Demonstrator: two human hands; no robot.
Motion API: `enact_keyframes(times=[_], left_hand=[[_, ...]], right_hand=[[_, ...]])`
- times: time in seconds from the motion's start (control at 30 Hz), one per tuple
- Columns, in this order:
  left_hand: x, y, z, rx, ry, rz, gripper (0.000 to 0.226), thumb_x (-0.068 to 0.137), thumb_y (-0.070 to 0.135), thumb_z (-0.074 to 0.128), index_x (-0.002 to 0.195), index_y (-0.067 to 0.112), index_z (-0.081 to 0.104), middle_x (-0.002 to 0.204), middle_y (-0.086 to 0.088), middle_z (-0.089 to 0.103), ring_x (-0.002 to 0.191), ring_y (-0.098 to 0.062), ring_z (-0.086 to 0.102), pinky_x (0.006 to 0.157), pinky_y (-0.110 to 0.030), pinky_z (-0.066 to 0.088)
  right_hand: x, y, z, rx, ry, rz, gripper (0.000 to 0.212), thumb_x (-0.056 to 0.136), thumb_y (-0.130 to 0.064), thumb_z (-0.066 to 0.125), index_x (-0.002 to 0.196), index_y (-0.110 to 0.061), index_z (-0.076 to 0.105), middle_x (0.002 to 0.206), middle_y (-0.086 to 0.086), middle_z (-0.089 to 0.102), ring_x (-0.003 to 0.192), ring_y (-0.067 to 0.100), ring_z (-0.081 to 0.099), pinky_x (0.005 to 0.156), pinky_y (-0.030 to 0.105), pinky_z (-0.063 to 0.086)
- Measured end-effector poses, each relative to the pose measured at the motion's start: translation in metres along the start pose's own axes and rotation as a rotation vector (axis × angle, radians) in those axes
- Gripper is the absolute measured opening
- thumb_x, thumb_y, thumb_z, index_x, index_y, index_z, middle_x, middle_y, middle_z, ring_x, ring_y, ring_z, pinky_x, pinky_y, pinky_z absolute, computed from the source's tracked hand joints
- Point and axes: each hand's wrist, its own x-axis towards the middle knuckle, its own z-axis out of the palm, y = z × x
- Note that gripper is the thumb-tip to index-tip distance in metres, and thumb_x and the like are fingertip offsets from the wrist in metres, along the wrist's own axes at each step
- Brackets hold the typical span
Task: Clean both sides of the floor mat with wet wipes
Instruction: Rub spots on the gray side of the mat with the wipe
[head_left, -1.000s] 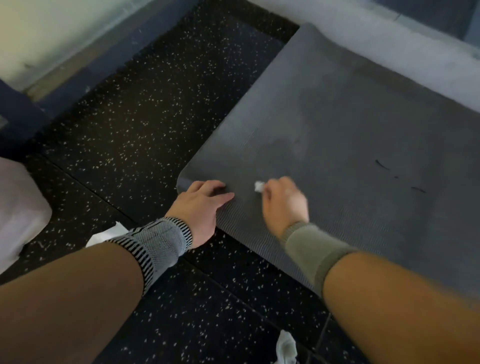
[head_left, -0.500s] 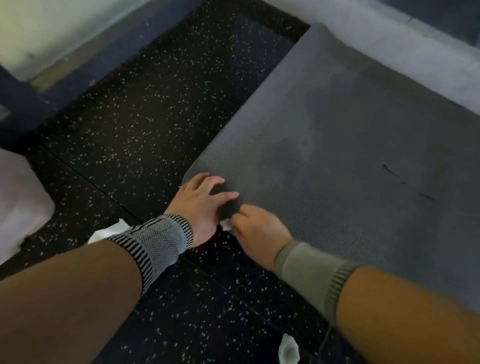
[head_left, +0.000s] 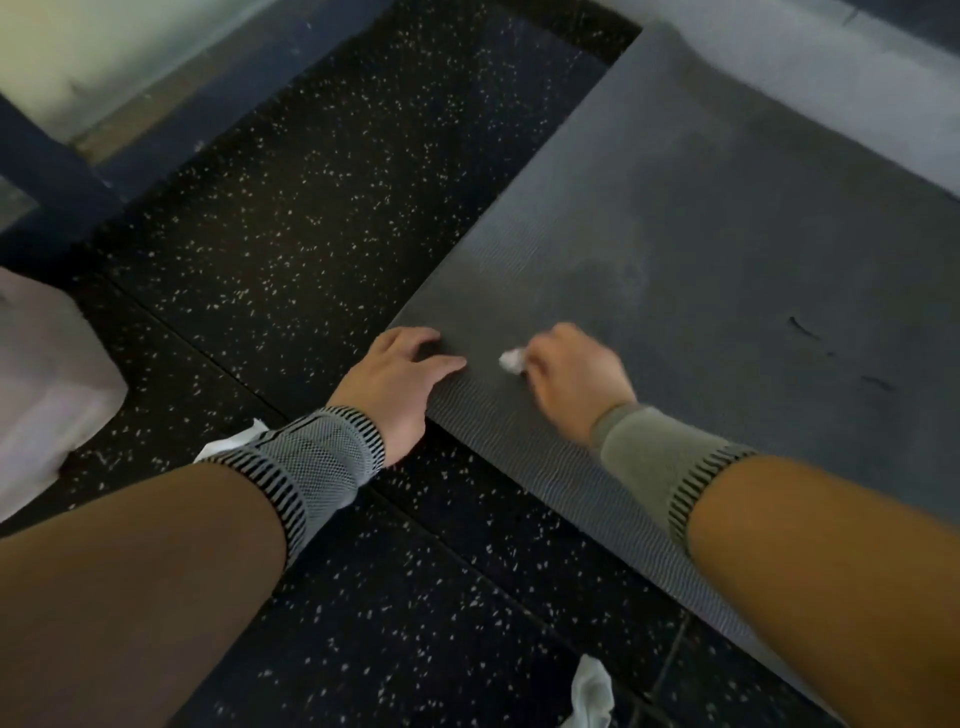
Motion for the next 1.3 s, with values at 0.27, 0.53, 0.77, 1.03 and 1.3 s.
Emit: enact_keyframes(times=[0.27, 0.53, 0.77, 1.03, 1.3], left_hand=[[0.005, 0.0, 0.0, -0.053, 0.158, -0.027, 0.048, 0.093, 0.016, 0.053, 0.139, 0.028, 0.048, 0.145, 0.01, 0.039, 0.133, -0.016, 0.03, 0.108, -0.033, 0.033], [0.002, -0.012, -0.003, 0.012, 0.156, -0.207, 0.057, 0.09, 0.044, 0.057, 0.144, 0.032, 0.04, 0.15, 0.006, 0.028, 0.136, -0.022, 0.025, 0.109, -0.047, 0.029], [0.005, -0.019, -0.006, 0.047, 0.141, -0.203, 0.058, 0.09, 0.051, 0.054, 0.143, 0.032, 0.042, 0.148, 0.01, 0.037, 0.132, -0.022, 0.03, 0.105, -0.045, 0.034], [0.008, -0.021, -0.006, -0.057, 0.136, -0.203, 0.058, 0.087, 0.048, 0.061, 0.14, 0.031, 0.048, 0.146, 0.011, 0.038, 0.129, -0.019, 0.035, 0.106, -0.037, 0.035], [0.016, -0.025, -0.015, -0.145, 0.183, -0.223, 0.033, 0.094, 0.024, 0.057, 0.126, 0.031, 0.061, 0.135, 0.013, 0.05, 0.116, -0.01, 0.051, 0.099, -0.032, 0.043]], right_hand=[[-0.017, -0.036, 0.014, 0.037, -0.141, -0.19, 0.018, 0.095, -0.02, 0.049, 0.107, -0.014, 0.061, 0.101, 0.005, 0.053, 0.088, 0.021, 0.054, 0.075, 0.028, 0.04], [-0.019, -0.056, 0.024, 0.096, -0.005, 0.023, 0.013, 0.095, -0.021, 0.051, 0.1, -0.014, 0.06, 0.096, 0.003, 0.053, 0.079, 0.017, 0.053, 0.072, 0.029, 0.048], [0.016, -0.016, 0.008, 0.036, 0.045, 0.143, 0.02, 0.098, -0.024, 0.043, 0.105, -0.013, 0.058, 0.104, 0.006, 0.053, 0.087, 0.023, 0.055, 0.075, 0.035, 0.047], [-0.01, -0.049, 0.018, 0.018, -0.144, -0.262, 0.021, 0.097, -0.024, 0.045, 0.108, -0.015, 0.06, 0.102, 0.006, 0.053, 0.09, 0.023, 0.052, 0.077, 0.036, 0.047], [-0.005, -0.065, 0.021, 0.044, -0.085, -0.036, 0.015, 0.097, -0.021, 0.047, 0.103, -0.015, 0.059, 0.099, 0.003, 0.053, 0.083, 0.019, 0.055, 0.071, 0.031, 0.047]])
